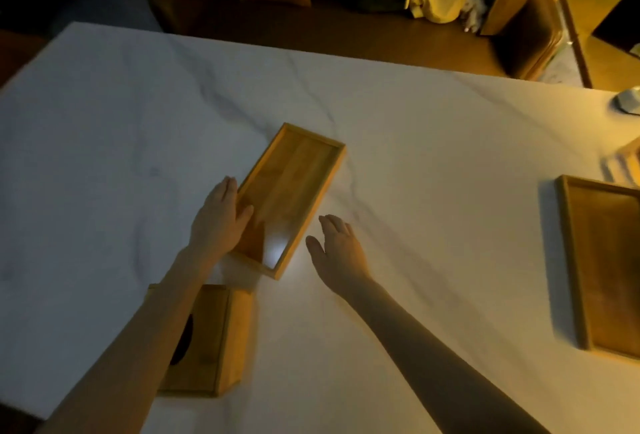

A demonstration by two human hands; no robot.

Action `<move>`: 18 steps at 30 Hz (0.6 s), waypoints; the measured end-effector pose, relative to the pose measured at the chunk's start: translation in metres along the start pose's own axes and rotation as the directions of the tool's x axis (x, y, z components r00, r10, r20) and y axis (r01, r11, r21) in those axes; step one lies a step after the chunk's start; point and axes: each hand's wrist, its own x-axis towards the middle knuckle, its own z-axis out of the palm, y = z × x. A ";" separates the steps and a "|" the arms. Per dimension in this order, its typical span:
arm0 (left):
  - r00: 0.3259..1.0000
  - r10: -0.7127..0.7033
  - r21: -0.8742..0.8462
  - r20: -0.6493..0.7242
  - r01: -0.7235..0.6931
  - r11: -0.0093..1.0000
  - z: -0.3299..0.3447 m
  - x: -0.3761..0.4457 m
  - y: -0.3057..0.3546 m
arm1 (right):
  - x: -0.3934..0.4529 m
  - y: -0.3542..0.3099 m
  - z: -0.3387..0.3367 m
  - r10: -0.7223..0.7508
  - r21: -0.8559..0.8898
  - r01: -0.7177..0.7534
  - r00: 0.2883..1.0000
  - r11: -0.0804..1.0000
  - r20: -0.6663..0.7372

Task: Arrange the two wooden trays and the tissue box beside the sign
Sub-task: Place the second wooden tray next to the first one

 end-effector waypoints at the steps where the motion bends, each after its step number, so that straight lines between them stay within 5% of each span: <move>1: 0.997 -0.049 -0.013 0.060 0.050 0.999 0.003 0.003 -0.005 | 0.004 -0.001 0.005 0.016 -0.008 -0.016 0.999 1.000 0.047; 11: 0.944 -0.288 -0.501 0.162 0.330 0.800 0.000 0.010 -0.006 | 0.012 -0.025 0.030 0.116 0.264 -0.153 0.982 0.952 0.151; 13: 0.919 -0.300 -0.588 0.256 0.394 0.706 -0.010 0.009 -0.006 | 0.013 -0.031 0.024 0.194 0.363 -0.237 0.969 0.901 0.153; 18: 0.932 -0.197 -0.645 0.305 0.354 0.677 -0.031 -0.003 -0.003 | 0.001 -0.030 0.004 0.248 0.693 -0.291 0.955 0.660 0.164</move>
